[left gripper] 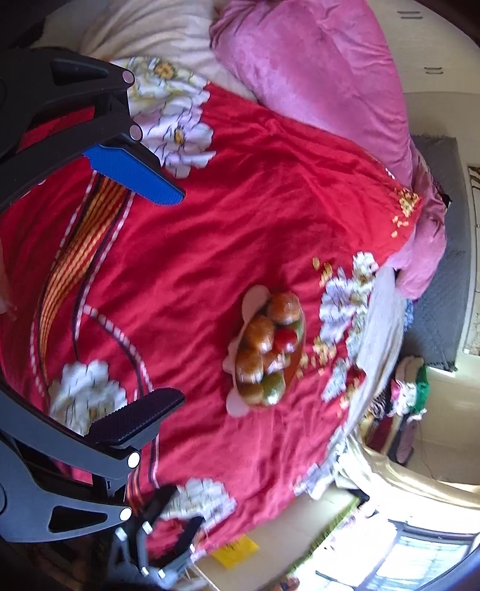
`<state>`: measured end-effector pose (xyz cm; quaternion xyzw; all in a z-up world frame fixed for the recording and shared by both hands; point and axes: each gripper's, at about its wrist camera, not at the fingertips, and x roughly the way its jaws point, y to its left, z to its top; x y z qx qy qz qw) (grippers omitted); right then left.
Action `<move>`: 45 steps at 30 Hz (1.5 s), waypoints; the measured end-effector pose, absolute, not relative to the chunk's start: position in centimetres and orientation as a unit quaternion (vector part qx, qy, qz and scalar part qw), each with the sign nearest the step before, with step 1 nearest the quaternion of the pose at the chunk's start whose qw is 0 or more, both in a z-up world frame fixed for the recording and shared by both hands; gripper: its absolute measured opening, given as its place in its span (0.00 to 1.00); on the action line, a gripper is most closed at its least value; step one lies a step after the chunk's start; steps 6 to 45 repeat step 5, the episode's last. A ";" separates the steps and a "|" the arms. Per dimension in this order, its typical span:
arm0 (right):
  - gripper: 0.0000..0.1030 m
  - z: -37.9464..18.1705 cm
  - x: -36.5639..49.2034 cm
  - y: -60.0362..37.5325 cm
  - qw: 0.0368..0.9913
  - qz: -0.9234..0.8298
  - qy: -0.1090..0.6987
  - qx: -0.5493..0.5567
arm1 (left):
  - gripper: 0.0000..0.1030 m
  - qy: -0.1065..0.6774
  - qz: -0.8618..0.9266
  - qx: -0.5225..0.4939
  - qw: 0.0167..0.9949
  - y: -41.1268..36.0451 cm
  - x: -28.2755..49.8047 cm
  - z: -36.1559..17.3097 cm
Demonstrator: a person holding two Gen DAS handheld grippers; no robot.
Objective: Organize fruits
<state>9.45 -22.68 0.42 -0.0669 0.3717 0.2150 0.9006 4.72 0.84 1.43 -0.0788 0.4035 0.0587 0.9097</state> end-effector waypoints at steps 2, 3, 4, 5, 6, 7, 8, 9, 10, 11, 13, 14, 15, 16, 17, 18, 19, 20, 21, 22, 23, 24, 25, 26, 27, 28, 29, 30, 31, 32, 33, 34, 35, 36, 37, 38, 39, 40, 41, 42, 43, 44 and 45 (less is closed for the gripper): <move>0.95 0.3 11.4 -23.9 0.906 0.192 0.372 -0.065 | 0.91 0.414 0.068 -0.080 0.904 2.2 6.0 0.6; 0.95 0.2 12.5 -24.7 0.908 0.180 0.373 -0.063 | 0.91 0.418 0.073 -0.082 0.902 3.0 6.8 0.3; 0.95 0.0 14.0 -25.6 0.910 0.166 0.375 -0.060 | 0.91 0.422 0.082 -0.082 0.899 4.0 7.7 0.0; 0.95 -0.3 16.0 -26.8 0.910 0.147 0.382 -0.060 | 0.91 0.422 0.088 -0.080 0.899 5.1 8.9 -0.4; 0.95 -0.3 16.0 -26.8 0.910 0.147 0.382 -0.060 | 0.91 0.422 0.088 -0.080 0.899 5.1 8.9 -0.4; 0.95 -0.3 16.0 -26.8 0.910 0.147 0.382 -0.060 | 0.91 0.422 0.088 -0.080 0.899 5.1 8.9 -0.4; 0.95 -0.3 16.0 -26.8 0.910 0.147 0.382 -0.060 | 0.91 0.422 0.088 -0.080 0.899 5.1 8.9 -0.4; 0.95 -0.3 16.0 -26.8 0.910 0.147 0.382 -0.060 | 0.91 0.422 0.088 -0.080 0.899 5.1 8.9 -0.4; 0.95 -0.3 16.0 -26.8 0.910 0.147 0.382 -0.060 | 0.91 0.422 0.088 -0.080 0.899 5.1 8.9 -0.4; 0.95 -0.3 16.0 -26.8 0.910 0.147 0.382 -0.060 | 0.91 0.422 0.088 -0.080 0.899 5.1 8.9 -0.4; 0.95 -0.3 16.0 -26.8 0.910 0.147 0.382 -0.060 | 0.91 0.422 0.088 -0.080 0.899 5.1 8.9 -0.4; 0.95 -0.3 16.0 -26.8 0.910 0.147 0.382 -0.060 | 0.91 0.422 0.088 -0.080 0.899 5.1 8.9 -0.4; 0.95 -0.3 16.0 -26.8 0.910 0.147 0.382 -0.060 | 0.91 0.422 0.088 -0.080 0.899 5.1 8.9 -0.4; 0.95 -0.3 16.0 -26.8 0.910 0.147 0.382 -0.060 | 0.91 0.422 0.088 -0.080 0.899 5.1 8.9 -0.4; 0.95 -0.3 16.0 -26.8 0.910 0.147 0.382 -0.060 | 0.91 0.422 0.088 -0.080 0.899 5.1 8.9 -0.4; 0.95 -0.3 16.0 -26.8 0.910 0.147 0.382 -0.060 | 0.91 0.422 0.088 -0.080 0.899 5.1 8.9 -0.4; 0.95 -0.3 16.0 -26.8 0.910 0.147 0.382 -0.060 | 0.91 0.422 0.088 -0.080 0.899 5.1 8.9 -0.4; 0.95 -0.3 16.0 -26.8 0.910 0.147 0.382 -0.060 | 0.91 0.422 0.088 -0.080 0.899 5.1 8.9 -0.4; 0.95 -0.3 16.0 -26.8 0.910 0.147 0.382 -0.060 | 0.91 0.422 0.088 -0.080 0.899 5.1 8.9 -0.4; 0.95 -0.3 16.0 -26.8 0.910 0.147 0.382 -0.060 | 0.91 0.422 0.088 -0.080 0.899 5.1 8.9 -0.4; 0.95 -0.3 16.0 -26.8 0.910 0.147 0.382 -0.060 | 0.91 0.422 0.088 -0.080 0.899 5.1 8.9 -0.4; 0.95 -0.3 16.0 -26.8 0.910 0.147 0.382 -0.060 | 0.91 0.422 0.088 -0.080 0.899 5.1 8.9 -0.4; 0.95 -0.3 16.0 -26.8 0.910 0.147 0.382 -0.060 | 0.91 0.422 0.088 -0.080 0.899 5.1 8.9 -0.4; 0.95 -0.3 16.0 -26.8 0.910 0.147 0.382 -0.060 | 0.91 0.422 0.088 -0.080 0.899 5.1 8.9 -0.4; 0.95 -0.3 16.0 -26.8 0.910 0.147 0.382 -0.060 | 0.91 0.422 0.088 -0.080 0.899 5.1 8.9 -0.4; 0.95 -0.3 16.0 -26.8 0.910 0.147 0.382 -0.060 | 0.91 0.422 0.088 -0.080 0.899 5.1 8.9 -0.4; 0.95 -0.3 16.0 -26.8 0.910 0.147 0.382 -0.060 | 0.91 0.422 0.088 -0.080 0.899 5.1 8.9 -0.4; 0.95 -0.3 16.0 -26.8 0.910 0.147 0.382 -0.060 | 0.91 0.422 0.088 -0.080 0.899 5.1 8.9 -0.4; 0.95 -0.3 16.0 -26.8 0.910 0.147 0.382 -0.060 | 0.91 0.422 0.088 -0.080 0.899 5.1 8.9 -0.4; 0.95 -0.3 16.0 -26.8 0.910 0.147 0.382 -0.060 | 0.91 0.422 0.088 -0.080 0.899 5.1 8.9 -0.4; 0.95 -0.3 16.0 -26.8 0.910 0.147 0.382 -0.060 | 0.91 0.422 0.088 -0.080 0.899 5.1 8.9 -0.4; 0.95 -0.3 16.0 -26.8 0.910 0.147 0.382 -0.060 | 0.91 0.422 0.088 -0.080 0.899 5.1 8.9 -0.4; 0.95 -0.3 16.0 -26.8 0.910 0.147 0.382 -0.060 | 0.91 0.422 0.088 -0.080 0.899 5.1 8.9 -0.4; 0.95 -0.3 16.0 -26.8 0.910 0.147 0.382 -0.060 | 0.91 0.422 0.088 -0.080 0.899 5.1 8.9 -0.4; 0.95 -0.3 16.0 -26.8 0.910 0.147 0.382 -0.060 | 0.91 0.422 0.088 -0.080 0.899 5.1 8.9 -0.4; 0.95 -0.3 16.0 -26.8 0.910 0.147 0.382 -0.060 | 0.91 0.422 0.088 -0.080 0.899 5.1 8.9 -0.4; 0.95 -0.3 16.0 -26.8 0.910 0.147 0.382 -0.060 | 0.91 0.422 0.088 -0.080 0.899 5.1 8.9 -0.4; 0.95 -0.3 16.0 -26.8 0.910 0.147 0.382 -0.060 | 0.91 0.422 0.088 -0.080 0.899 5.1 8.9 -0.4; 0.95 -0.3 16.0 -26.8 0.910 0.147 0.382 -0.060 | 0.91 0.422 0.088 -0.080 0.899 5.1 8.9 -0.4; 0.95 -0.3 16.0 -26.8 0.910 0.147 0.382 -0.060 | 0.91 0.422 0.088 -0.080 0.899 5.1 8.9 -0.4; 0.95 -0.3 16.0 -26.8 0.910 0.147 0.382 -0.060 | 0.91 0.422 0.088 -0.080 0.899 5.1 8.9 -0.4; 0.95 -0.3 16.0 -26.8 0.910 0.147 0.382 -0.060 | 0.91 0.422 0.088 -0.080 0.899 5.1 8.9 -0.4; 0.95 -0.3 16.0 -26.8 0.910 0.147 0.382 -0.060 | 0.91 0.422 0.088 -0.080 0.899 5.1 8.9 -0.4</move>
